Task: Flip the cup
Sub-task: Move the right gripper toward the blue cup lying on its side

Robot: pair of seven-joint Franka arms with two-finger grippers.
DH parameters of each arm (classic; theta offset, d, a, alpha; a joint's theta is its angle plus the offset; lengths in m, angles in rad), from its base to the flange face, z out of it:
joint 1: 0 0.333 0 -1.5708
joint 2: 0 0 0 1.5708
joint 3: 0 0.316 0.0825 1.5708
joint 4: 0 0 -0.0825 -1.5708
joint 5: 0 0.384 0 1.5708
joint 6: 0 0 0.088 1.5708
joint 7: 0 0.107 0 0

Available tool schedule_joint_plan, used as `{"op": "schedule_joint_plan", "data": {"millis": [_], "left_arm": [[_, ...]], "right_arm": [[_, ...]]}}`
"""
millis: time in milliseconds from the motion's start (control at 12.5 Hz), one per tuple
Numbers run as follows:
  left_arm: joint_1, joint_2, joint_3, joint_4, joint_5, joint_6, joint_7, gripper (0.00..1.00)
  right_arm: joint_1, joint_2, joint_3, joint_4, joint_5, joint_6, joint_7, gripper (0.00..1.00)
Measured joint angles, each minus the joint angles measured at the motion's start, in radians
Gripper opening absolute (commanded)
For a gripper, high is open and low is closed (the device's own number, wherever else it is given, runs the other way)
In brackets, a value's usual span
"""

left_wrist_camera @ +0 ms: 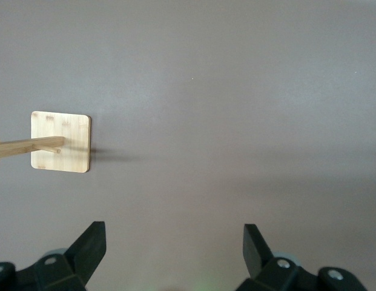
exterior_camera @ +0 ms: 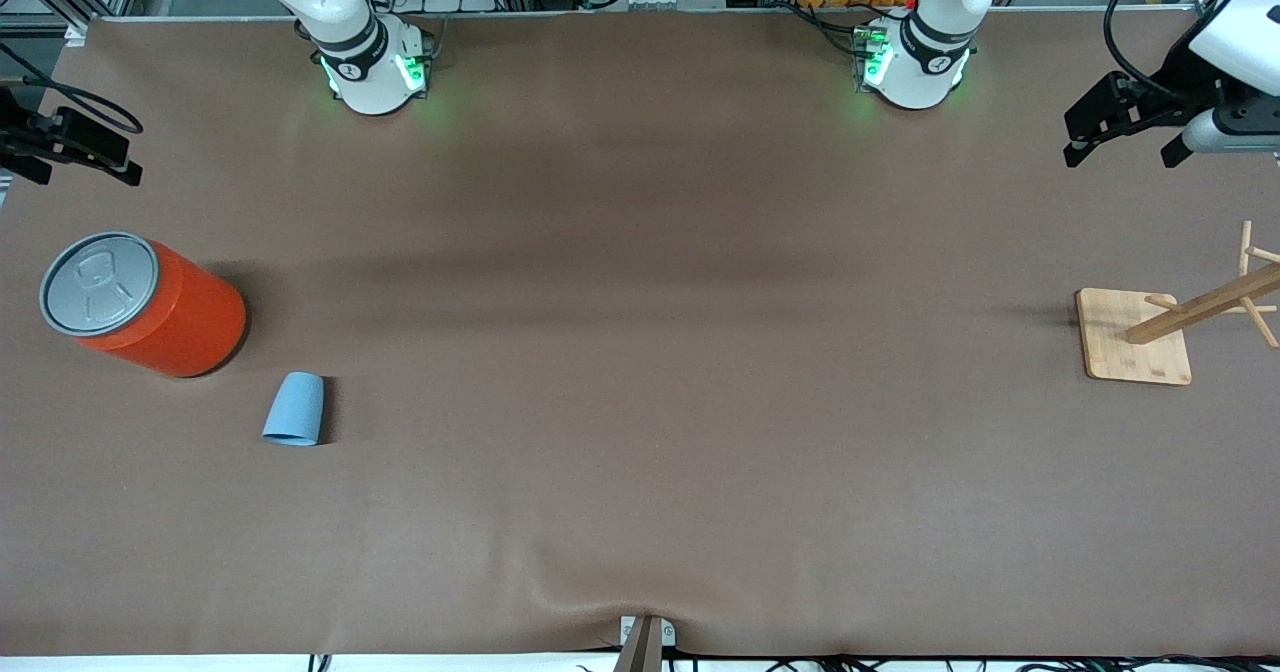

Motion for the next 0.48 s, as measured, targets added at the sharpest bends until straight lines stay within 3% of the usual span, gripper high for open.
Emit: {"op": "schedule_joint_plan", "data": {"millis": [479], "left_arm": [[0.000, 0.001, 0.001, 0.017, 0.000, 0.000, 0.000, 1.00]], "right_arm": [[0.000, 0.004, 0.004, 0.000, 0.000, 0.005, 0.000, 1.00]]}}
